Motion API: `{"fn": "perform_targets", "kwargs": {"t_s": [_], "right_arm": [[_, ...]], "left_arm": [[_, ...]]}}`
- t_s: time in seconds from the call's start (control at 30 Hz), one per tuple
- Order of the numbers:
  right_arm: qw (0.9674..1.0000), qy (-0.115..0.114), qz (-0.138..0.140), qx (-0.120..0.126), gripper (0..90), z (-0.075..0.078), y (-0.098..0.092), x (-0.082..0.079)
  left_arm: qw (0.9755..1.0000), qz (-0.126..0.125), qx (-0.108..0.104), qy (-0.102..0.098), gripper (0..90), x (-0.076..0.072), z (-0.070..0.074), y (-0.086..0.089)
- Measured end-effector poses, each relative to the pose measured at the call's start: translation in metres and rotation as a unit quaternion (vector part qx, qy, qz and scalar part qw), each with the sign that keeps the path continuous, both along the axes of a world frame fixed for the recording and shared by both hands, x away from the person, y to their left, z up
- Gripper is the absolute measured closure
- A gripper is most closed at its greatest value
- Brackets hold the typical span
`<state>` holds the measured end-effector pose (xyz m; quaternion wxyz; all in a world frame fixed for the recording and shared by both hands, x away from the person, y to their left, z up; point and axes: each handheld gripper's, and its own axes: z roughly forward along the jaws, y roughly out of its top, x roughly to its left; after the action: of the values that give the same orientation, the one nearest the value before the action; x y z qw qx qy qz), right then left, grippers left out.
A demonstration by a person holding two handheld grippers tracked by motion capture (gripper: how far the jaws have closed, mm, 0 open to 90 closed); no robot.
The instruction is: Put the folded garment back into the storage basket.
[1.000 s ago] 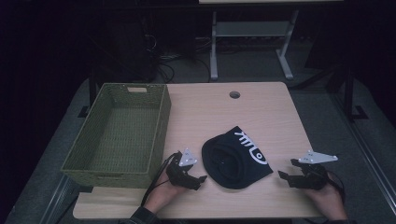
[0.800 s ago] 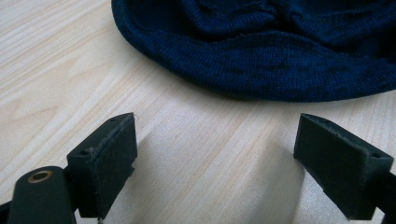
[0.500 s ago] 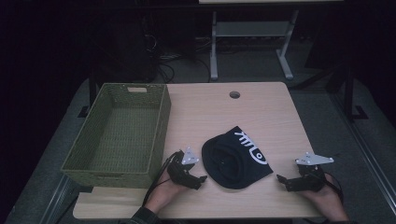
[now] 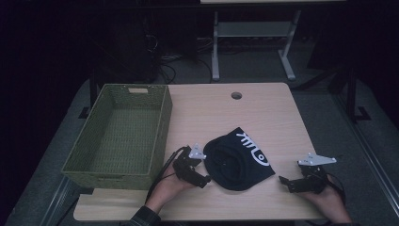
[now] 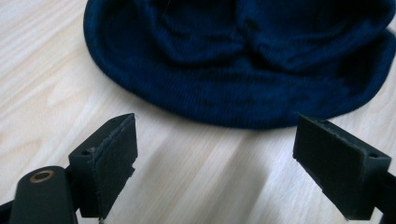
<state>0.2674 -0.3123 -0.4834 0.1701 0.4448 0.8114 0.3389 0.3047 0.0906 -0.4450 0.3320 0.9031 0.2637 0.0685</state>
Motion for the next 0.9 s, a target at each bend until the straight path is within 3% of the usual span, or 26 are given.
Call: {"fn": "perform_targets", "kwargs": {"t_s": [0.07, 0.47, 0.57, 0.9], "right_arm": [[1.0, 0.0, 0.0, 0.0, 1.5, 0.0, 0.0, 0.0], [1.0, 0.0, 0.0, 0.0, 1.5, 0.0, 0.0, 0.0], [1.0, 0.0, -0.001, 0.0, 1.5, 0.0, 0.0, 0.0], [1.0, 0.0, 0.0, 0.0, 1.5, 0.0, 0.0, 0.0]], "left_arm": [[0.9999, -0.008, 0.01, -0.008, 13.0, 0.002, 0.005, -0.005], [0.9989, -0.039, 0.025, -0.004, 13.1, 0.019, 0.021, -0.034], [0.9989, -0.042, 0.023, -0.001, 13.4, 0.021, 0.02, -0.04], [0.9967, -0.066, 0.047, 0.003, 13.5, 0.027, 0.01, -0.066]]}}
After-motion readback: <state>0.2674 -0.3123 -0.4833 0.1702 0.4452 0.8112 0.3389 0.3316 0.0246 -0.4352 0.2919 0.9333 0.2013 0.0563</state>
